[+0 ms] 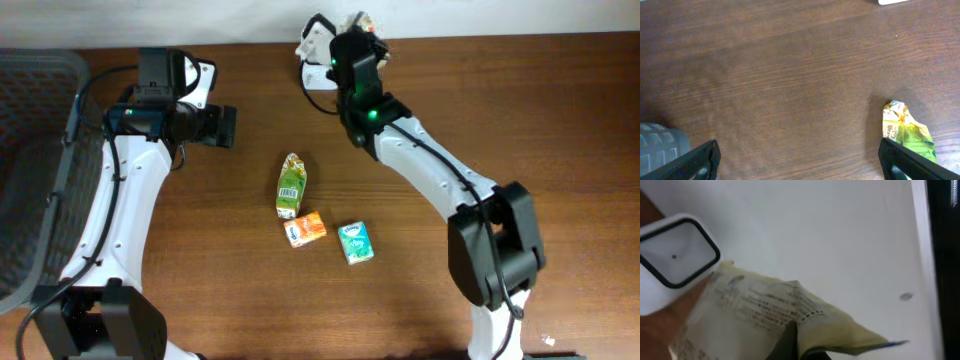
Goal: Scan the item barcode
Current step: 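Lift the white bag and hold it over the barcode scanner, then carry the white bag right and drop it on the table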
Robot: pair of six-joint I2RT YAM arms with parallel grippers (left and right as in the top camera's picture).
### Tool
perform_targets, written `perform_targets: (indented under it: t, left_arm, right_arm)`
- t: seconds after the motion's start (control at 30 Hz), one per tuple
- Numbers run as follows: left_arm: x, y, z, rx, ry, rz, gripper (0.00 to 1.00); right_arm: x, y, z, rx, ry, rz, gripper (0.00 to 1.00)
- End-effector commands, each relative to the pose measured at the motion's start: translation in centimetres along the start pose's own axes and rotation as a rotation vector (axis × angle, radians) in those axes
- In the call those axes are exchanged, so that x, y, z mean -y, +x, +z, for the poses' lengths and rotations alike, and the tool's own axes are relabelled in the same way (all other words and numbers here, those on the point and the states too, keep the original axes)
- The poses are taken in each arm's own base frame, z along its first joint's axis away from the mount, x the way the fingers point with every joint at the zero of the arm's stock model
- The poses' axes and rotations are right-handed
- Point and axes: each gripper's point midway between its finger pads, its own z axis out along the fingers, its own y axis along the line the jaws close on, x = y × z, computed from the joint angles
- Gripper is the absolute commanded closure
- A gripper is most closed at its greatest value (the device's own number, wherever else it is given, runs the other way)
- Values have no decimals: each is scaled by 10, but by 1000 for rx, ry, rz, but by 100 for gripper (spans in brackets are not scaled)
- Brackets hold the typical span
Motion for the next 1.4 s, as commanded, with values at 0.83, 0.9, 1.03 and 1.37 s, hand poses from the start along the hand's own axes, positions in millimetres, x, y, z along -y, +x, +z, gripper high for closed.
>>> perform_targets:
  t: [0.83,0.9,1.03,1.37]
  left_arm:
    - [-3,-7,-10,30,-7,14,1]
    - [-3,-7,-10,30,-7,14,1]
    - [-3,-7,-10,30,-7,14,1]
    - [-3,-7,-10,29,-7,14,1]
  right_arm:
    - [-119,-78,-7,278,-14,-886,96]
    - [-119,-78,-7,275,-13,-886,96]
    - [-107,-83,-8,272,30,-842,96]
    - [127,-46,-84,36,261,-171,96]
